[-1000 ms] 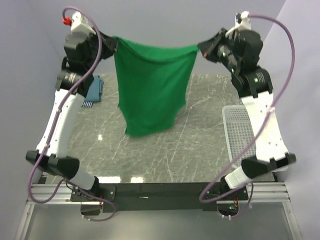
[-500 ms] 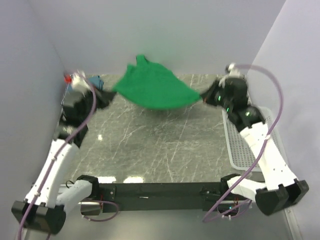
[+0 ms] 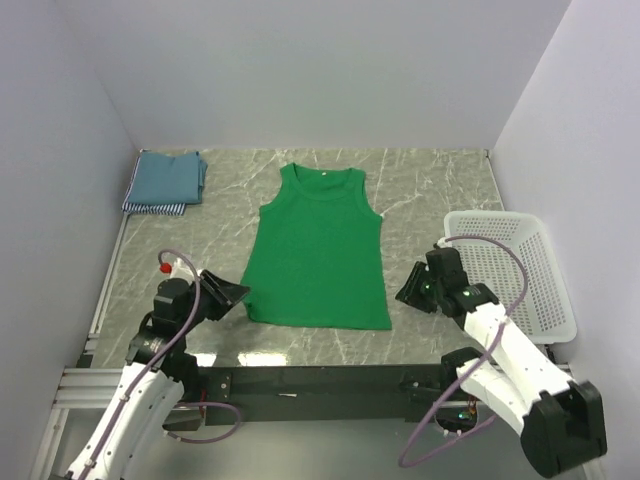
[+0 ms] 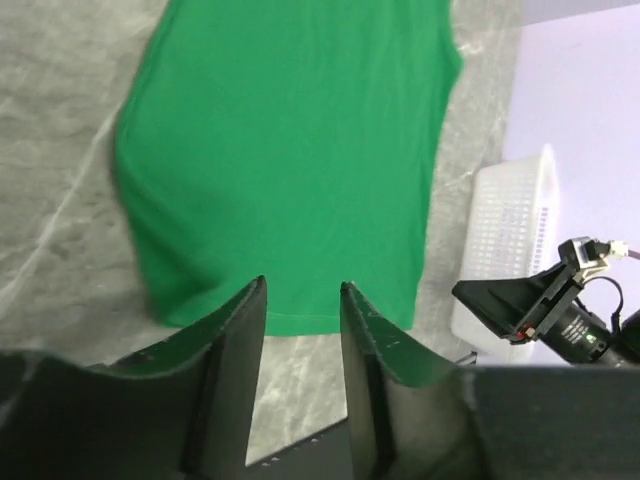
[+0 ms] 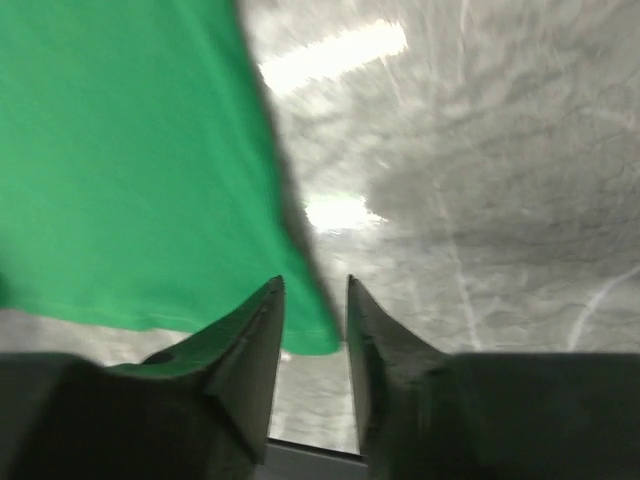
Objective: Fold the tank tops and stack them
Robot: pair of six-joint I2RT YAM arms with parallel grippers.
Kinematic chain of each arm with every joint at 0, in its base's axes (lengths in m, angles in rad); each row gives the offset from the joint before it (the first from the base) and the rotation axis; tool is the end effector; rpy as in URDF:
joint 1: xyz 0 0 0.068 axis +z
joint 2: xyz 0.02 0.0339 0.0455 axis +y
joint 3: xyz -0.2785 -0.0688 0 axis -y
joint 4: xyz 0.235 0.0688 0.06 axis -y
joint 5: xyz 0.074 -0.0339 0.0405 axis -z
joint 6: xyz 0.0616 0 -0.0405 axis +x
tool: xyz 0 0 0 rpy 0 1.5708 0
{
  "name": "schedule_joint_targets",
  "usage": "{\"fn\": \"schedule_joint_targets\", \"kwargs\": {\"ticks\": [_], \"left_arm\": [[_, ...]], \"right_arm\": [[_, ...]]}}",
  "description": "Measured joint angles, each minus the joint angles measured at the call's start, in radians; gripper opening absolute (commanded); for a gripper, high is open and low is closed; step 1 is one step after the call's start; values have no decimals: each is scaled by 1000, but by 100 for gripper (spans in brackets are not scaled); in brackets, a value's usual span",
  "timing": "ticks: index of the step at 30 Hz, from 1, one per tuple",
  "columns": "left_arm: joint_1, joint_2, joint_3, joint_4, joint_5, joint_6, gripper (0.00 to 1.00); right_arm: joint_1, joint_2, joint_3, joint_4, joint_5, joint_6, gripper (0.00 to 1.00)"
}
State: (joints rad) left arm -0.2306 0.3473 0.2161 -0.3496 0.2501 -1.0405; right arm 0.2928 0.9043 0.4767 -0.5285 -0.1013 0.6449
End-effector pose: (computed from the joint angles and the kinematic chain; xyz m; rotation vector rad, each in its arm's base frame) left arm 0.1109 -0.0417 0.1752 -0.7117 2.0853 -1.0129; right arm 0.1558 0.0535 0.1790 0.4134 2.5620 0.4895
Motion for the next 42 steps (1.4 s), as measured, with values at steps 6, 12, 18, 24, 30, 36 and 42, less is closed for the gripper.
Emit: {"fn": "schedule_joint_targets", "kwargs": {"ticks": [6,12,18,24,30,36,42], "left_arm": [[0,57,219,-88,-45,14,44],[-1,285,480,-80,-152,93,41],[42,569,721,-85,-182,198,42],[148,684,954,-122,-166,287,43],[210,697,1126,-143,-146,350,43],[229,708,1153,-153,-110,381,42],[257,719,1145,-158,-85,393,43]], "right_arm": [[14,-120,48,-10,21,48,43],[297,-29,159,10,123,127,42],[612,290,348,95,224,246,41],[813,705,727,134,315,307,39],[920,1080,1127,89,356,312,39],[965,1305,1352,-10,379,304,40],[968,1375,1411,-75,385,300,40]]}}
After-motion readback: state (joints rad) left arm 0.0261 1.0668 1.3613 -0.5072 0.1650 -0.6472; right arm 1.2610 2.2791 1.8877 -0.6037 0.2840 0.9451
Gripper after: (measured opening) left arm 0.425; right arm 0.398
